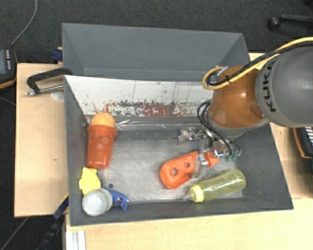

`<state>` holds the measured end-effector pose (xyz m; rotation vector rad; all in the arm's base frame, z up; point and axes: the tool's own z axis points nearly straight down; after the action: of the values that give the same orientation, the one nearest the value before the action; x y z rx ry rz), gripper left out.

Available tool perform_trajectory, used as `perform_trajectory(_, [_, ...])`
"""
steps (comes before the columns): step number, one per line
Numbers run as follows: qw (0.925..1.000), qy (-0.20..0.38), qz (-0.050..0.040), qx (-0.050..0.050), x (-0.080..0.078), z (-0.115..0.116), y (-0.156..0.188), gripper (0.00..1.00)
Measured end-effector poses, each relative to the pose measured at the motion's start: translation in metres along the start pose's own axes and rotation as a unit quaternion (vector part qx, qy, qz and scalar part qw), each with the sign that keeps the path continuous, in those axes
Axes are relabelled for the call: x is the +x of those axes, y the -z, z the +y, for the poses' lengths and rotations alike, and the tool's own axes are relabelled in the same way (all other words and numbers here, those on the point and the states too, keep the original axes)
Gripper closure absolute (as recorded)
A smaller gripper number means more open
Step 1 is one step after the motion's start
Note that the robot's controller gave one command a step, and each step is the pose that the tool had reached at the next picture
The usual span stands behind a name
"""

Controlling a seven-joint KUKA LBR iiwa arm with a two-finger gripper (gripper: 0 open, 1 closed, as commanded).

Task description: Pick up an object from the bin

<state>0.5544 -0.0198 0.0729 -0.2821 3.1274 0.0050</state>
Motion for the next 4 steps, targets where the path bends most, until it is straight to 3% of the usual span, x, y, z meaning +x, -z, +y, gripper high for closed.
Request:
perform_trajectory(1, [0.9972, -0.075, -0.0059, 0.0, -0.008, -0.006, 0.0, 1.0])
perform_trajectory(4, [0.9972, -0.075, -0.0066, 0.0, -0.008, -0.006, 0.016, 1.0])
